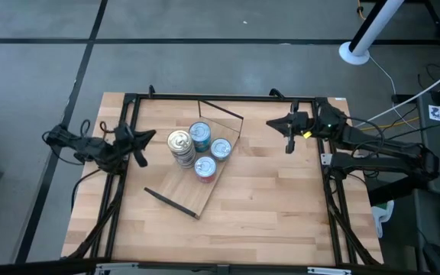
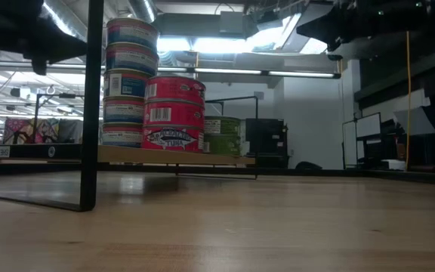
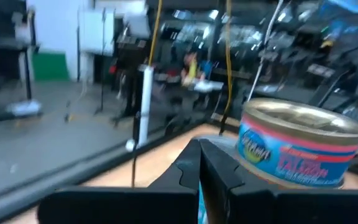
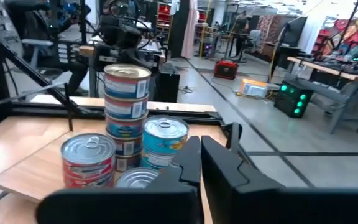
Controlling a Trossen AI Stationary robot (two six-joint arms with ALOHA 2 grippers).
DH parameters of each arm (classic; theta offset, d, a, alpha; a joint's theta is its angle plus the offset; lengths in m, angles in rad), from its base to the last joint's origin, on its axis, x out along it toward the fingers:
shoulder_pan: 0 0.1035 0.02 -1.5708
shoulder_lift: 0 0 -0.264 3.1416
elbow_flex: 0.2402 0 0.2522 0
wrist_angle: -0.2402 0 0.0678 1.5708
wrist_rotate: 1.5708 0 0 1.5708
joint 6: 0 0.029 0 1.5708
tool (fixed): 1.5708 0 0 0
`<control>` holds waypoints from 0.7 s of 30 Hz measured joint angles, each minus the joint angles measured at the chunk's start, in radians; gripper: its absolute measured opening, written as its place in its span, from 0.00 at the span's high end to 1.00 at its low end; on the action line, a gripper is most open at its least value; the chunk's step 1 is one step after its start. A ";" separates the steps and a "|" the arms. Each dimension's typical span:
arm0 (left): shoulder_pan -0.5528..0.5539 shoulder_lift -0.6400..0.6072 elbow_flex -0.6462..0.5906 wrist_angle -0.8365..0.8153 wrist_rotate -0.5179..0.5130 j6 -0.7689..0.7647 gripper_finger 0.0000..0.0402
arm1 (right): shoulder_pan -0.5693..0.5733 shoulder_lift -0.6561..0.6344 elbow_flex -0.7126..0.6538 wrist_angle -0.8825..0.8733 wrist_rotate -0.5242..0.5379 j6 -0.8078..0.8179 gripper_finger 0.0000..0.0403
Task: Stack canned seafood by type on shelf
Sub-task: Return to Home Position
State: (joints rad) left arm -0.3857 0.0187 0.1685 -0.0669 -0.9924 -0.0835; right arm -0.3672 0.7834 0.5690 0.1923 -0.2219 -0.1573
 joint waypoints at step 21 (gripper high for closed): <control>0.244 -0.014 -0.065 -0.060 0.246 0.111 1.00 | 0.000 -0.107 -0.056 -0.204 -0.058 0.003 0.94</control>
State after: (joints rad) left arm -0.1421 0.0044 0.1036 -0.1265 -0.7467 0.0275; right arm -0.3672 0.6761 0.5125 -0.0122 -0.2804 -0.1547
